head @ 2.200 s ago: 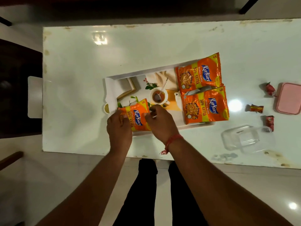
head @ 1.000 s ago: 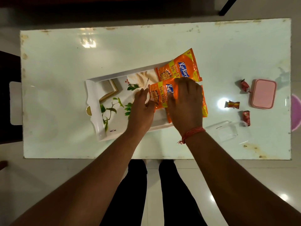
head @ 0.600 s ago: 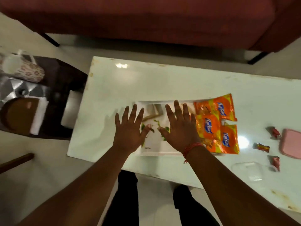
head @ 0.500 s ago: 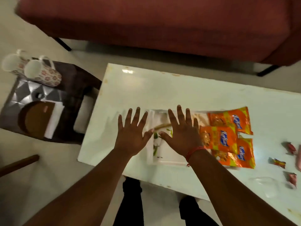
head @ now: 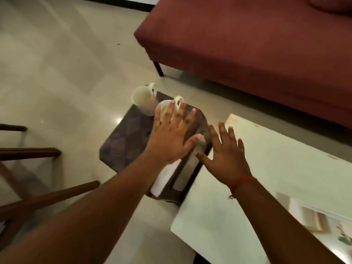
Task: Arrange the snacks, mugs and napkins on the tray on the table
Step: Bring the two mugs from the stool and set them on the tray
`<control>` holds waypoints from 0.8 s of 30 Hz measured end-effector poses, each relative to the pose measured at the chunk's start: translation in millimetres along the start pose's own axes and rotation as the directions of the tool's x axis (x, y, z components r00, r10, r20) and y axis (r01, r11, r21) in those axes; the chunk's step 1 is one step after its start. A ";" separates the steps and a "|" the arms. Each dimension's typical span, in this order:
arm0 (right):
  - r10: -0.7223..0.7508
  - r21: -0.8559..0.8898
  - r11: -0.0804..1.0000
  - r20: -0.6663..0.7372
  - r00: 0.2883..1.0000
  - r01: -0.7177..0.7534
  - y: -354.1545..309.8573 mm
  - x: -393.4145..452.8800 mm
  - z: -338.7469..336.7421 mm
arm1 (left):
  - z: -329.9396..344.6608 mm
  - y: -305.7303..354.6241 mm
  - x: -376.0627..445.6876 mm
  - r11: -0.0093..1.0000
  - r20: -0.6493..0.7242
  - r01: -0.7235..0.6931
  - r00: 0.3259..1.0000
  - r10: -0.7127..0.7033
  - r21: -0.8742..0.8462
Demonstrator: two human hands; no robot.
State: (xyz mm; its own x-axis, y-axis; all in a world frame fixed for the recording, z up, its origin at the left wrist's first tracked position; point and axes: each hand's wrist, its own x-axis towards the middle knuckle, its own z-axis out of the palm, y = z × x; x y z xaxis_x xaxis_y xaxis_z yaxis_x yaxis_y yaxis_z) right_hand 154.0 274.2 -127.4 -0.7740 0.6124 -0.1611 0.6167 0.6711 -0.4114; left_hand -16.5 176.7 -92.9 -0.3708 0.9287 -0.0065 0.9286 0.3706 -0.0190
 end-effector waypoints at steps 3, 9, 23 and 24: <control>-0.062 0.027 0.998 -0.053 0.997 0.064 -51.0 49.0 2.4 | -7.2 -65.3 17.1 0.997 -0.031 0.060 0.998 -0.059 0.041; -0.140 -0.070 0.988 -0.018 0.990 0.138 -110.6 115.5 15.6 | 8.0 -149.2 44.2 0.985 0.107 0.157 0.981 -0.164 0.067; -0.185 -0.048 0.981 0.024 0.982 0.186 -110.0 155.4 30.3 | 13.0 -161.2 102.4 0.996 0.316 0.032 0.947 -0.056 0.080; -0.180 -0.035 0.983 0.004 0.984 0.180 -106.3 151.0 26.6 | 10.5 -154.4 103.2 0.995 0.298 0.023 0.953 -0.050 0.094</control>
State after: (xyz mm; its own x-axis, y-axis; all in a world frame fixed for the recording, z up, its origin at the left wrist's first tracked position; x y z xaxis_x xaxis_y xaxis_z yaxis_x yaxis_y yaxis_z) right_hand -32.2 284.3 -131.9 -0.8730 0.4797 -0.0876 0.4716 0.7850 -0.4018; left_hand -198.3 215.2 -101.2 -0.4043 0.8628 -0.3036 0.9144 0.3888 -0.1128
